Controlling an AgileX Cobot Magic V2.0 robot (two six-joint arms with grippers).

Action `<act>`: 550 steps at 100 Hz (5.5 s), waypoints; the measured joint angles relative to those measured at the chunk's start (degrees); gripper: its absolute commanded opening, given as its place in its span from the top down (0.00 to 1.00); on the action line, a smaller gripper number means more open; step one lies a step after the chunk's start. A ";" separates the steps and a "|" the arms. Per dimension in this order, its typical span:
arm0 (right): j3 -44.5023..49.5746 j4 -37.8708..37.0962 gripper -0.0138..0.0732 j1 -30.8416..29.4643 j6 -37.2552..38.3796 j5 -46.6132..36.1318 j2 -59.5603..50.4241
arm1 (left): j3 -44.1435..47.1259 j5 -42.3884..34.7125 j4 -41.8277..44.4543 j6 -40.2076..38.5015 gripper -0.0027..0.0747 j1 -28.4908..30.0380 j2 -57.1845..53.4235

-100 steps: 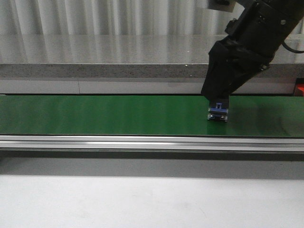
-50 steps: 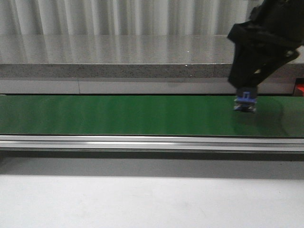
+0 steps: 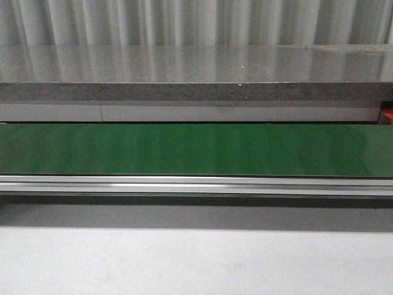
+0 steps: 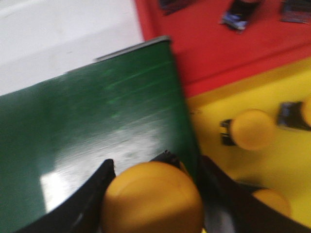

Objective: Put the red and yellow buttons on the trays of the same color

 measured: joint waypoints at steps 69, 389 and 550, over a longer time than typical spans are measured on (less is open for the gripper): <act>13.58 -0.26 0.78 -22.85 4.44 -19.93 0.63 | 0.00 0.00 0.00 0.00 0.99 0.00 0.00; 13.83 2.03 0.91 26.93 -11.86 -15.71 -35.26 | 0.00 0.00 0.00 0.00 0.99 0.00 0.00; 58.51 -4.39 0.91 21.62 -3.25 -43.62 -72.34 | 0.00 0.00 -0.09 0.00 0.99 0.00 0.00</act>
